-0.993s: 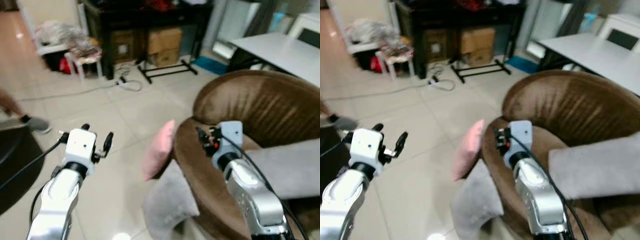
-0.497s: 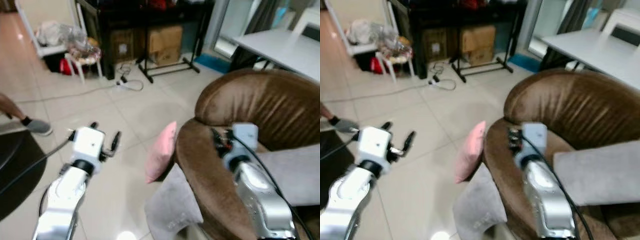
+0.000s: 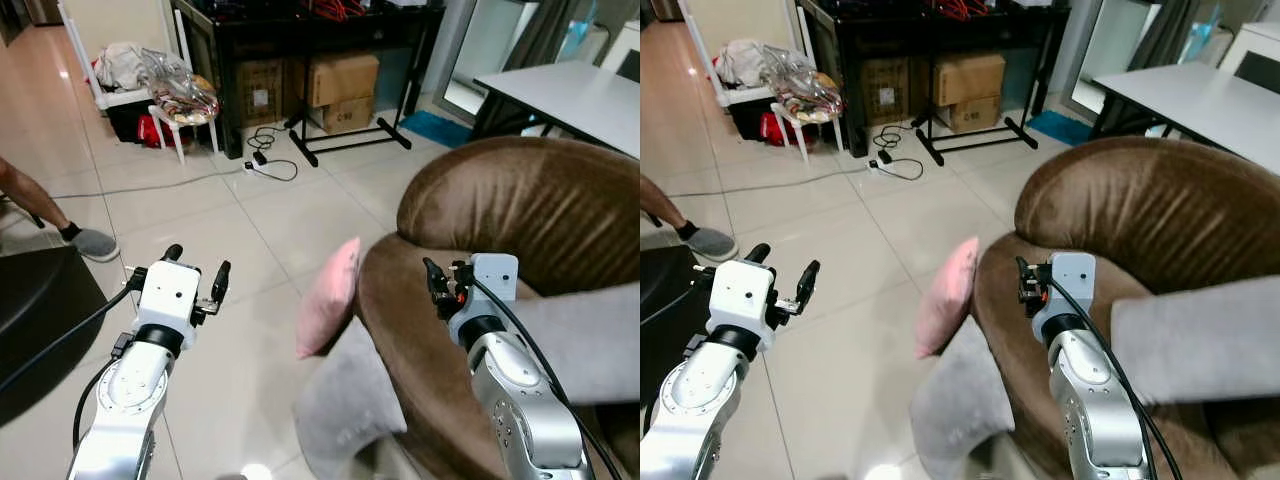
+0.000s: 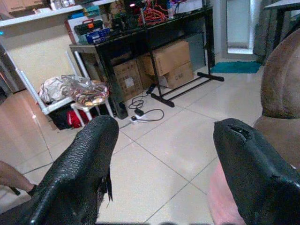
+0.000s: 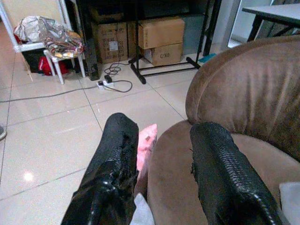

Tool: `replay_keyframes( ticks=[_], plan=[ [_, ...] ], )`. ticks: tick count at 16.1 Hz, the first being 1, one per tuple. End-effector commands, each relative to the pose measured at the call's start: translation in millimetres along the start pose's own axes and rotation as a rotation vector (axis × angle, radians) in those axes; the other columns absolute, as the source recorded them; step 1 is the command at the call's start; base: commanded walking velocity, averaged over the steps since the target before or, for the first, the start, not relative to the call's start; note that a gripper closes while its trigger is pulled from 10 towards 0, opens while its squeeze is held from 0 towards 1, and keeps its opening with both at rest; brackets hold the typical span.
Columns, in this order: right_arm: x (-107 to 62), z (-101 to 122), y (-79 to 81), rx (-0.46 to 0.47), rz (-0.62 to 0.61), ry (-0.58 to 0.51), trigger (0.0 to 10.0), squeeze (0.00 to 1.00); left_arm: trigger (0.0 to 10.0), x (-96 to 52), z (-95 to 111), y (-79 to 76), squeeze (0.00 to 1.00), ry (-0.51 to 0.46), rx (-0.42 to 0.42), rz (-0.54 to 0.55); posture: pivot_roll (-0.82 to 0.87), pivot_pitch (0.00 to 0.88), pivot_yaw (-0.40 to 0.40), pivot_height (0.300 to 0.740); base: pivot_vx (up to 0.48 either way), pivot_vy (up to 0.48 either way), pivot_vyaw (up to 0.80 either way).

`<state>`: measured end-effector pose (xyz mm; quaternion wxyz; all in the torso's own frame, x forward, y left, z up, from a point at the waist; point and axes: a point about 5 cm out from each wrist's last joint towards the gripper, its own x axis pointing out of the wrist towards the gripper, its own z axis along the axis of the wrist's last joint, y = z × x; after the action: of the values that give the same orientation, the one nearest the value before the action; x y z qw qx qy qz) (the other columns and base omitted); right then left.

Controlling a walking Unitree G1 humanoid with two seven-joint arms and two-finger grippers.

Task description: Move the pillow to the sofa from floor

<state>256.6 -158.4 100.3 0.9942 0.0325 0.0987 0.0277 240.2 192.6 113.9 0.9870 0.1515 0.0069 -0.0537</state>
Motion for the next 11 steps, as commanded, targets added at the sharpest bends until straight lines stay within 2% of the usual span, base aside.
replay_keyframes(
  ticks=[1, 6, 11],
  plan=[
    [0.6, -0.5, -2.8, -0.003, -0.009, -0.003, 10.0, 0.0, 10.0, -0.3, -1.9, -2.3, 0.0, 0.007, -0.012, 0.003, 0.03, 0.0, -0.06, 0.65, 0.0, 0.0, 0.0],
    [1.2, -0.3, -0.6, -0.014, 0.006, -0.006, 10.0, 0.0, 10.0, 0.7, -2.6, -0.4, 0.0, 0.004, -0.022, 0.015, 0.03, 0.0, -0.065, 0.61, 0.0, 0.0, 0.0],
    [2.6, -2.2, 0.5, -0.038, 0.01, 0.01, 10.0, 0.0, 10.0, -1.2, -2.4, -1.6, 0.0, -0.005, -0.045, 0.007, 0.04, 0.0, -0.069, 0.61, 0.0, 0.0, 0.0]
  ],
)
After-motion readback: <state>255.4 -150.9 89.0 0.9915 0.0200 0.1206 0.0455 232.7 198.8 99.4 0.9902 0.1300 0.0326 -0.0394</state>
